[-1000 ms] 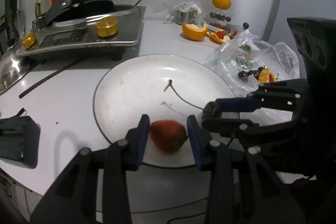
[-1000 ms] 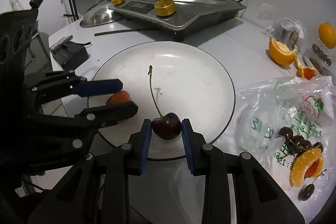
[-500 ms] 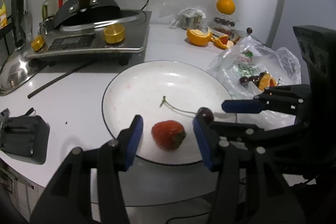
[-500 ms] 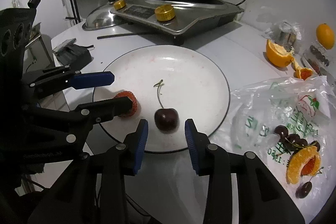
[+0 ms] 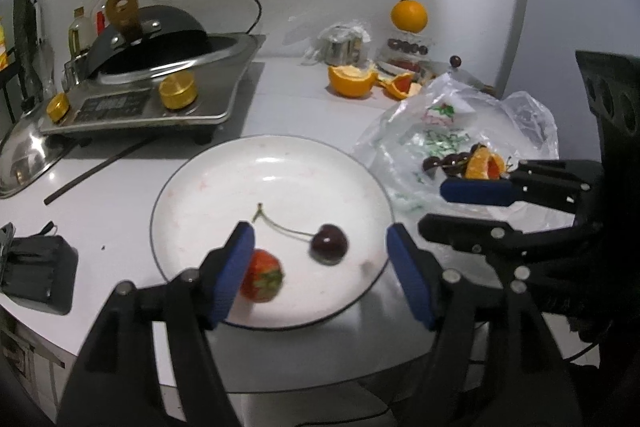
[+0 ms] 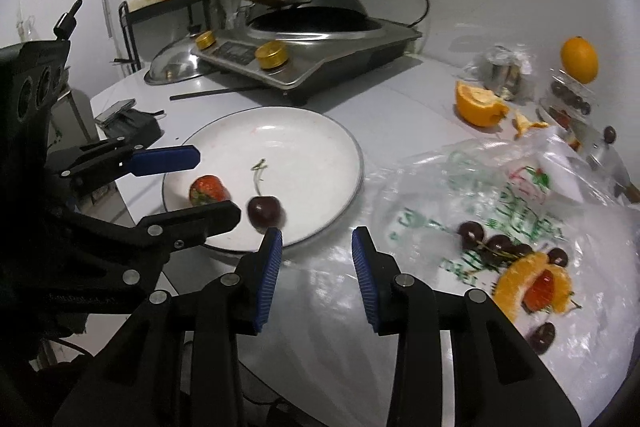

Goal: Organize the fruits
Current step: 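Move both open grippers back to the fruit on the plastic bag, then grasp an orange segment with the left gripper while the right gripper grasps another cherry, then carry the orange segment and cherry in both grippers toward the white plate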

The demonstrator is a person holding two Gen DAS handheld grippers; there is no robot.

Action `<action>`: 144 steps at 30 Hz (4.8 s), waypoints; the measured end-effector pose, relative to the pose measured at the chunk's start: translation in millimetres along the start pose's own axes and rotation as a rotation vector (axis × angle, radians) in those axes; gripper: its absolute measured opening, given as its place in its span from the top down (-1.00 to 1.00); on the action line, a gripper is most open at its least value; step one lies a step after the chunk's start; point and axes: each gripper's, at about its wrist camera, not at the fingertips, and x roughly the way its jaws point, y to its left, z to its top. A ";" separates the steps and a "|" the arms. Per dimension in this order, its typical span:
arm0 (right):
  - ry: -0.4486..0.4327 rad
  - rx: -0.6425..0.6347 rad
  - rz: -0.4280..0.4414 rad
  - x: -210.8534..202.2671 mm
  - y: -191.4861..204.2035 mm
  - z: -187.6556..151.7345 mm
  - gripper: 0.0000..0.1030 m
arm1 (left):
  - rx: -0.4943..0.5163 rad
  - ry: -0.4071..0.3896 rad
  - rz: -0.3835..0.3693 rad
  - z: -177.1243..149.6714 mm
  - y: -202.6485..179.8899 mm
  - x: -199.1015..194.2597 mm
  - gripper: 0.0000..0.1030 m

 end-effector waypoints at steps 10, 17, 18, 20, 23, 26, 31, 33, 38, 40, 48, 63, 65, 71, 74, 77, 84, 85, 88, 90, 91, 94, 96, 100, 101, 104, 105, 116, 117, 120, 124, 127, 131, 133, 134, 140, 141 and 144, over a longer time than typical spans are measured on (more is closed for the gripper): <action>-0.035 0.056 -0.035 -24.6 -33.8 -17.5 0.26 | 0.048 0.011 -0.004 5.6 -37.1 5.4 -0.36; -0.053 0.090 -0.052 -39.5 -55.9 -30.4 0.26 | 0.076 0.019 -0.010 8.2 -61.5 9.7 -0.36; -0.054 0.095 -0.055 -41.8 -58.3 -31.6 0.26 | 0.081 0.022 -0.011 8.6 -66.0 11.2 -0.36; -0.058 0.104 -0.062 -45.3 -64.1 -35.1 0.26 | 0.087 0.026 -0.014 9.8 -71.5 13.0 -0.36; -0.061 0.122 -0.076 -50.7 -75.5 -41.9 0.26 | 0.099 0.030 -0.021 11.1 -82.2 15.9 -0.36; -0.061 0.138 -0.087 -54.6 -84.8 -47.5 0.26 | 0.112 0.037 -0.028 12.3 -92.9 20.6 -0.36; -0.064 0.163 -0.102 -61.0 -100.6 -55.9 0.26 | 0.130 0.052 -0.038 13.5 -106.6 27.9 -0.36; -0.065 0.172 -0.107 -62.7 -106.6 -59.1 0.26 | 0.139 0.055 -0.040 15.0 -111.9 29.8 -0.36; -0.061 0.191 -0.121 -65.0 -120.1 -66.5 0.26 | 0.151 0.066 -0.046 16.7 -121.6 34.5 -0.36; -0.058 0.199 -0.129 -65.3 -126.2 -70.3 0.26 | 0.156 0.071 -0.048 17.0 -125.2 36.7 -0.36; -0.034 0.234 -0.158 -60.6 -151.8 -85.4 0.26 | 0.192 0.069 -0.040 20.3 -141.8 43.9 -0.36; 0.011 0.223 -0.108 -34.8 -163.0 -95.2 0.26 | 0.249 0.076 -0.037 29.0 -172.3 64.7 -0.36; 0.021 0.222 -0.115 -31.6 -164.4 -96.1 0.29 | 0.258 0.079 -0.038 29.6 -176.6 67.9 -0.36; 0.021 0.219 -0.100 -29.5 -167.1 -99.1 0.39 | 0.281 0.096 -0.044 29.9 -188.3 80.5 -0.36; 0.006 0.220 -0.088 -32.1 -169.1 -100.2 0.39 | 0.290 0.108 -0.043 29.9 -193.4 87.7 -0.36; -0.015 0.227 -0.079 -37.6 -172.6 -100.5 0.39 | 0.299 0.119 -0.043 30.5 -197.9 94.7 -0.36; -0.060 0.237 -0.085 -50.7 -185.2 -100.8 0.39 | 0.313 0.153 -0.044 31.2 -207.0 111.5 -0.33; -0.063 0.238 -0.084 -51.5 -186.4 -101.0 0.39 | 0.315 0.158 -0.043 31.0 -208.0 114.3 -0.24; -0.062 0.241 -0.072 -51.4 -189.5 -101.8 0.39 | 0.316 0.177 -0.041 31.2 -208.5 122.5 -0.07; -0.058 0.239 -0.068 -50.3 -189.0 -102.6 0.39 | 0.313 0.185 -0.040 31.4 -209.3 127.7 -0.05; -0.057 0.238 -0.061 -50.1 -188.8 -103.1 0.39 | 0.311 0.189 -0.039 31.9 -209.4 130.5 -0.05; -0.057 0.239 -0.054 -50.2 -189.4 -103.6 0.39 | 0.314 0.199 -0.041 34.4 -210.3 136.8 -0.04; -0.059 0.245 -0.052 -49.9 -191.2 -103.8 0.39 | 0.314 0.208 -0.046 35.7 -210.1 141.2 -0.02; -0.060 0.253 -0.052 -50.1 -194.7 -104.7 0.39 | 0.309 0.221 -0.055 38.4 -208.1 147.9 0.03; -0.060 0.254 -0.053 -50.1 -195.2 -104.9 0.39 | 0.307 0.222 -0.055 39.9 -207.3 149.4 0.04; -0.059 0.253 -0.052 -50.1 -196.3 -105.2 0.39 | 0.298 0.223 -0.057 42.0 -205.0 152.8 0.15; -0.058 0.253 -0.052 -50.1 -196.3 -105.2 0.39 | 0.295 0.225 -0.060 42.8 -204.8 154.0 0.21; -0.053 0.249 -0.069 -50.3 -194.3 -102.1 0.39 | 0.303 0.224 -0.093 42.1 -202.8 149.9 0.50; -0.053 0.248 -0.071 -49.4 -193.9 -100.7 0.39 | 0.303 0.223 -0.098 41.7 -202.4 147.7 0.50; -0.057 0.238 -0.078 -52.1 -189.3 -97.5 0.39 | 0.299 0.216 -0.108 38.8 -203.3 140.1 0.51; -0.057 0.224 -0.084 -55.7 -181.8 -94.1 0.39 | 0.293 0.199 -0.124 37.9 -201.0 128.4 0.51; -0.058 0.210 -0.088 -59.0 -173.5 -91.4 0.39 | 0.289 0.189 -0.134 35.9 -198.7 119.8 0.51; -0.061 0.194 -0.095 -62.5 -162.0 -87.0 0.39 | 0.274 0.177 -0.149 32.7 -192.6 107.7 0.52; -0.062 0.184 -0.098 -64.3 -155.5 -84.6 0.39 | 0.267 0.169 -0.153 32.5 -188.4 101.6 0.52; -0.062 0.179 -0.099 -64.9 -151.9 -83.4 0.39 | 0.265 0.165 -0.155 32.2 -186.5 99.0 0.52; -0.058 0.152 -0.103 -65.4 -133.9 -75.0 0.39 | 0.243 0.143 -0.160 29.5 -175.1 82.4 0.52; -0.057 0.146 -0.103 -65.2 -131.1 -73.5 0.39 | 0.240 0.142 -0.161 28.5 -172.8 79.6 0.52; -0.056 0.134 -0.104 -64.6 -124.6 -70.3 0.39 | 0.228 0.133 -0.161 27.3 -165.7 73.2 0.52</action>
